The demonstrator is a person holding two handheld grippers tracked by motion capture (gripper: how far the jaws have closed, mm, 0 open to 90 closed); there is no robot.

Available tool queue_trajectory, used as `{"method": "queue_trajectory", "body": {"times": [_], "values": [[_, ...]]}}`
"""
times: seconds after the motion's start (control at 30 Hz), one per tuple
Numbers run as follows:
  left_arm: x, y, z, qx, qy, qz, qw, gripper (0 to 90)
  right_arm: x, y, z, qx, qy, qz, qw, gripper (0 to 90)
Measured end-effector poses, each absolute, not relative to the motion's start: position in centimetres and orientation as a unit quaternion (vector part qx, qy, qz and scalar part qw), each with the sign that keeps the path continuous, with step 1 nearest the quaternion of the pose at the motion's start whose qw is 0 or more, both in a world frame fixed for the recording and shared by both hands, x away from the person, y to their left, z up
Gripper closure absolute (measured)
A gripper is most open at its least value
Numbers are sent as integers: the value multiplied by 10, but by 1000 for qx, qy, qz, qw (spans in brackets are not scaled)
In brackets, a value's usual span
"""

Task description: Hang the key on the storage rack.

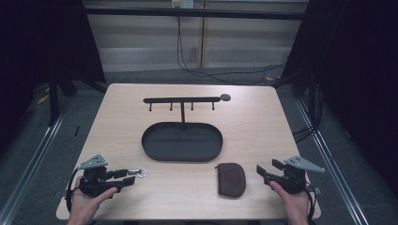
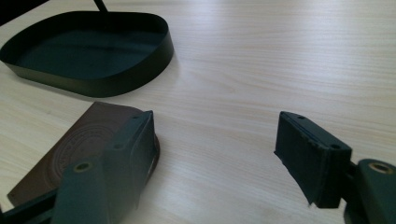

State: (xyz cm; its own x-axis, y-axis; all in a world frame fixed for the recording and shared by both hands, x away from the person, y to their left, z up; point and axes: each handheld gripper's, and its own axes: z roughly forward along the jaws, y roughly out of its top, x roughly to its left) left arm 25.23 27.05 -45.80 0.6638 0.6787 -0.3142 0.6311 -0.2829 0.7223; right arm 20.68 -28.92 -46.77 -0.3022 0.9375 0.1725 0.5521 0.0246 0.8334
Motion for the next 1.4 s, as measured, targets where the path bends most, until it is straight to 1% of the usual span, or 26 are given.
{"method": "queue_trajectory", "body": {"times": [0.07,0.2,0.33,0.5,0.73,0.93,1.17,1.2,1.4], "values": [[252,270,-458,804,407,31,432,508,206,-288,-467,547,679,437,220,284],[251,267,-458,812,407,39,418,511,205,-289,-466,550,682,436,206,281],[252,265,-456,818,398,36,415,512,203,-287,-466,548,686,434,203,280],[254,262,-452,829,383,40,405,567,203,-287,-466,549,689,429,201,275],[257,253,-446,849,359,38,387,610,204,-287,-467,549,690,430,195,276],[263,247,-435,855,357,49,373,658,203,-288,-467,552,685,434,193,255],[268,246,-427,866,339,50,364,653,204,-288,-468,554,686,431,191,251],[269,246,-426,870,337,54,355,654,204,-288,-468,554,685,432,191,251],[274,244,-423,879,331,59,337,673,204,-287,-468,553,687,430,191,250]]}}
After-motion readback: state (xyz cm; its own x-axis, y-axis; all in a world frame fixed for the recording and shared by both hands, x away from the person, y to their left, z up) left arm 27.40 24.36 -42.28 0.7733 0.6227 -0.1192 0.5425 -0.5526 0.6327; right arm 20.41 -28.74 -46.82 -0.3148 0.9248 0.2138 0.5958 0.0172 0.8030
